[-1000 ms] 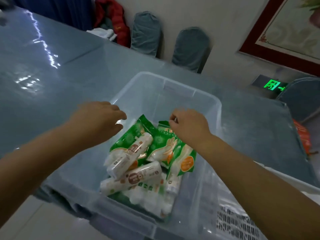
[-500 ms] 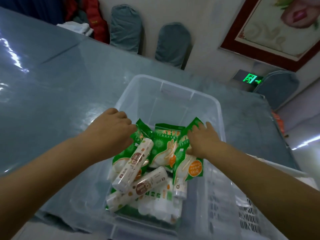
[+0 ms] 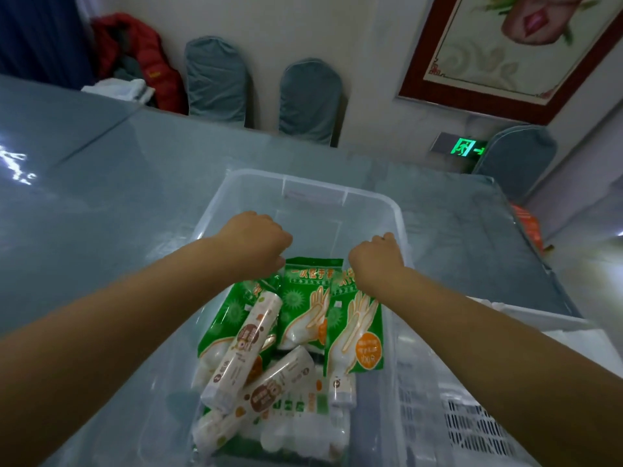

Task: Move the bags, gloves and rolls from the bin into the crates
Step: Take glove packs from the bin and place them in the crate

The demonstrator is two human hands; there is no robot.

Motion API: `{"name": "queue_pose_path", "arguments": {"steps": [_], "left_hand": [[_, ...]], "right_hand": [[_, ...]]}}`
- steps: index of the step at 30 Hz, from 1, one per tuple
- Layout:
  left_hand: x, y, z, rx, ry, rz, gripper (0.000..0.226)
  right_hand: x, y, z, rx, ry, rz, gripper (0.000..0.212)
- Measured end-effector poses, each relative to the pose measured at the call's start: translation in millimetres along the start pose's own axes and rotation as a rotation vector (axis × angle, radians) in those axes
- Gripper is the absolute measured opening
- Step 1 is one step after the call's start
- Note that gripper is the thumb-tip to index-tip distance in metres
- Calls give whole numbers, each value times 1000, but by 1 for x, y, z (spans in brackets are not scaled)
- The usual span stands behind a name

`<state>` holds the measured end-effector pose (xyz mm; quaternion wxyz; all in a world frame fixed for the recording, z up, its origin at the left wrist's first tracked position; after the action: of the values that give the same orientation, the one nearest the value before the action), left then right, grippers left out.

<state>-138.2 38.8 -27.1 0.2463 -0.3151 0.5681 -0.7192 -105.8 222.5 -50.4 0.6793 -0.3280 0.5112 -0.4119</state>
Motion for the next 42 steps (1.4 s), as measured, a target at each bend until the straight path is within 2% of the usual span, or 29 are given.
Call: {"name": "queue_pose_path", "arguments": {"steps": [4, 8, 13, 15, 17, 21, 25, 29, 31, 34, 37, 39, 42], "left_hand": [[7, 17, -30, 144, -105, 61, 35], [-1, 53, -57, 362, -166, 202, 37], [-30, 105, -77, 453, -276, 470, 41], [-41, 120, -85, 474, -336, 576, 35], [-48, 130, -91, 459, -388, 636, 32], [-49, 142, -99, 337, -600, 871, 47], [-50, 143, -104, 253, -620, 1145, 35], [-42, 132, -90, 159, -709, 1569, 31], [-39, 120, -83, 98, -678, 1668, 30], [-31, 94, -72, -95, -675, 1751, 22], [-19, 67, -58, -268, -707, 1758, 8], [-11, 52, -48, -341, -715, 1810, 3], [0, 33, -34, -439, -701, 1797, 14]], "right_hand": [[-28, -20, 3, -300, 167, -350, 24], [-59, -29, 15, -607, 270, -819, 21], [-75, -25, 32, -1063, 239, -982, 26], [-81, -18, 33, -1158, 262, -995, 27], [-82, -9, 30, -1159, 278, -999, 27], [-77, 5, 19, -1047, 279, -1012, 26], [-78, 8, 15, -1005, 286, -983, 26], [-77, 9, 13, -991, 269, -969, 26], [-77, 8, 13, -992, 268, -964, 26], [-77, 6, 16, -1004, 270, -983, 27], [-77, 2, 20, -1014, 242, -1127, 31], [-80, -3, 22, -996, 287, -1328, 38], [-84, -18, 24, -955, 345, -1679, 46]]}}
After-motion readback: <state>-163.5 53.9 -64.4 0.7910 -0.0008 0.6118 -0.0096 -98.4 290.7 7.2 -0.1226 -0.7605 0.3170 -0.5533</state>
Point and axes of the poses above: each hand's wrist, its own z-axis away from the middle knuckle, its own y-axis out of the palm, x = y × z, the point moved 3 cm from there along -z, towards the middle knuckle, and after that the axes turned 5 degrees about x, right-handed, at the moved point
